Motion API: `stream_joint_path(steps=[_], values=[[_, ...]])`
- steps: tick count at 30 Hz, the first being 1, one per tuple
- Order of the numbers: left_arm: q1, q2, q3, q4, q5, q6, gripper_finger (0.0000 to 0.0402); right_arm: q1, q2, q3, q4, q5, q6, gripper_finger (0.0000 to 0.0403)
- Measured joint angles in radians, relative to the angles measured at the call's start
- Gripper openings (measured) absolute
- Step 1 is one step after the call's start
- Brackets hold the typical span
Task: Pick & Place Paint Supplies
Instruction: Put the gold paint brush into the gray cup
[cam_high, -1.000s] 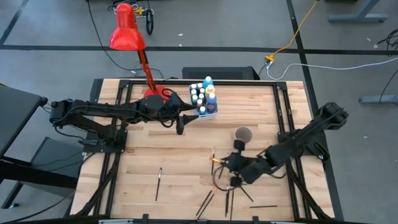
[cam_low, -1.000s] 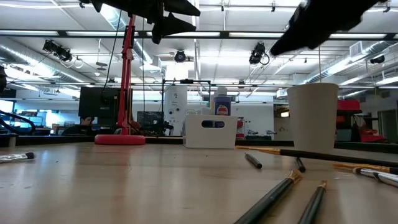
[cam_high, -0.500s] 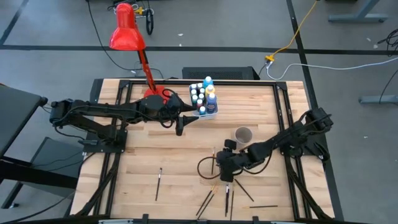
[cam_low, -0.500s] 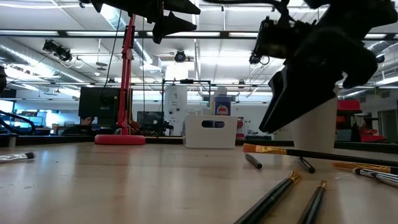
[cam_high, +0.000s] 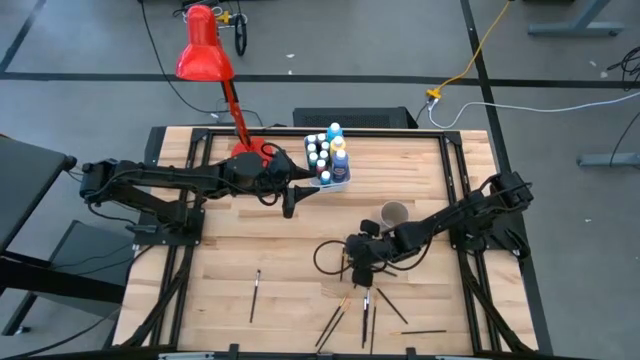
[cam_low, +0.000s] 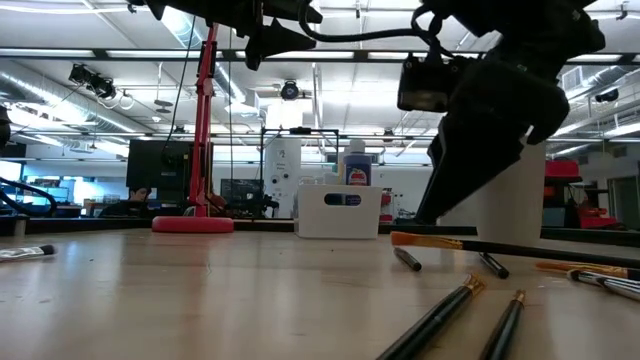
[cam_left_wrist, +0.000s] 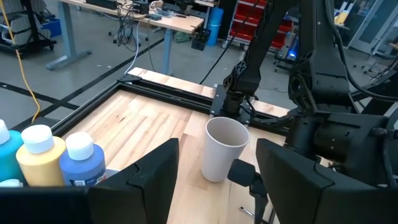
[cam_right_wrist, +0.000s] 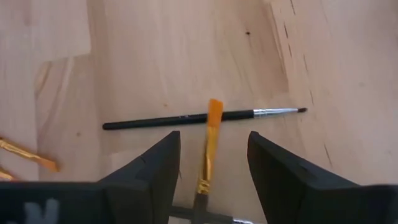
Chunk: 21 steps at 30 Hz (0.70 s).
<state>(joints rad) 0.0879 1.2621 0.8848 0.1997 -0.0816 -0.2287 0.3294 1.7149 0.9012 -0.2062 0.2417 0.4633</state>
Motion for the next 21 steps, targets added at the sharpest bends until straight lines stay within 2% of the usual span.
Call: stream_joint_path(steps=[5,11,16,21], values=[[0.0,0.0,0.0,0.0,0.0,0.0,0.0224,0.0,0.002,0.0,0.022,-0.039,-0.026,0.018],[0.0,0.0,0.0,0.0,0.0,0.0,0.0224,-0.033,0.069,0.001,0.006,-0.075,-0.039,0.018],[0.0,0.0,0.0,0.001,0.0,0.002,0.0224,-0.056,0.09,0.004,0.008,-0.076,-0.065,0.0179],[0.0,0.0,0.0,0.001,0.0,0.005,0.0224,-0.062,0.087,0.003,0.006,-0.098,-0.062,0.0145]])
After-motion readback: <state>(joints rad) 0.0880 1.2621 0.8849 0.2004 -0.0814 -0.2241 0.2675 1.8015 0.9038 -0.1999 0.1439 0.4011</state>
